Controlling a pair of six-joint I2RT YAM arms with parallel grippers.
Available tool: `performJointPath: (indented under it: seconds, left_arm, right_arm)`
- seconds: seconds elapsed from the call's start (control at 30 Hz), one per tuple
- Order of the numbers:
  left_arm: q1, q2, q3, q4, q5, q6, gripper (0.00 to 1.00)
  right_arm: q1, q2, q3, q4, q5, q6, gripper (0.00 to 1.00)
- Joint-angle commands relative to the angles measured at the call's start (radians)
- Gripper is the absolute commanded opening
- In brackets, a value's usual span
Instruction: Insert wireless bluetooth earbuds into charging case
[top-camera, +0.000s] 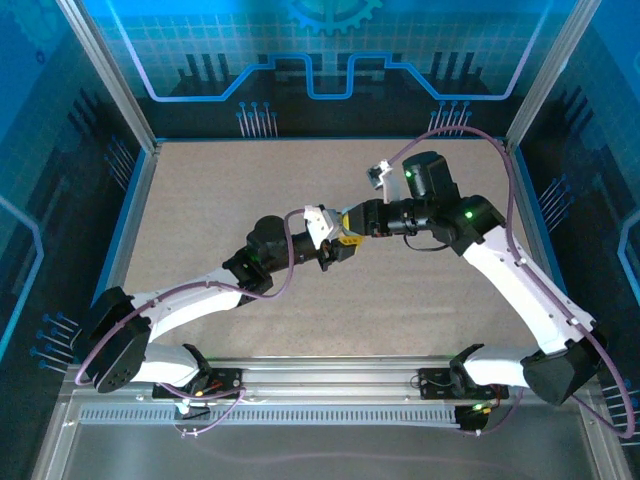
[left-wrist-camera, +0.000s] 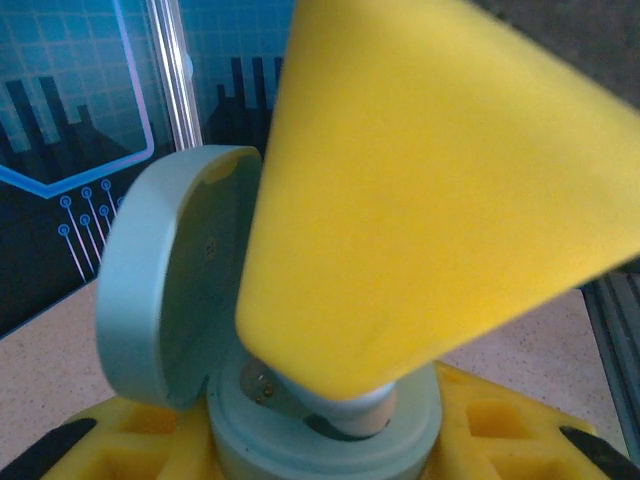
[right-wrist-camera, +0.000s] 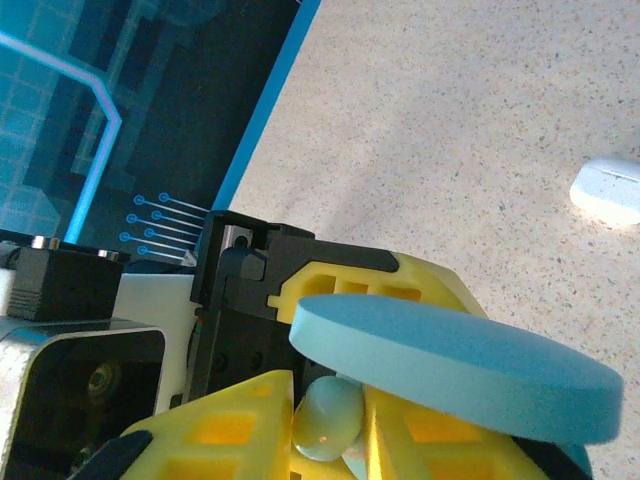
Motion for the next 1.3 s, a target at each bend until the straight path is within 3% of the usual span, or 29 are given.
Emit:
performJointPath:
  seconds: [0.0, 0.77, 1.27]
  left_arm:
    - [-0.011, -0.011, 0.026, 0.082, 0.023, -0.006, 0.3]
    - [-0.011, -0.014, 0.023, 0.078, 0.02, -0.009, 0.3]
    - [-0.011, -0.025, 0.01, 0.07, 0.004, -0.002, 0.3]
  right_arm:
    - [0.015, 0.025, 0.023, -0.057, 0.051, -0.02, 0.27]
    - [0.026, 0.022, 0.083, -0.117, 0.12, -0.036, 0.36]
    - [0.002, -0.132, 0.019, 0.011, 0.083, -0.046, 0.4]
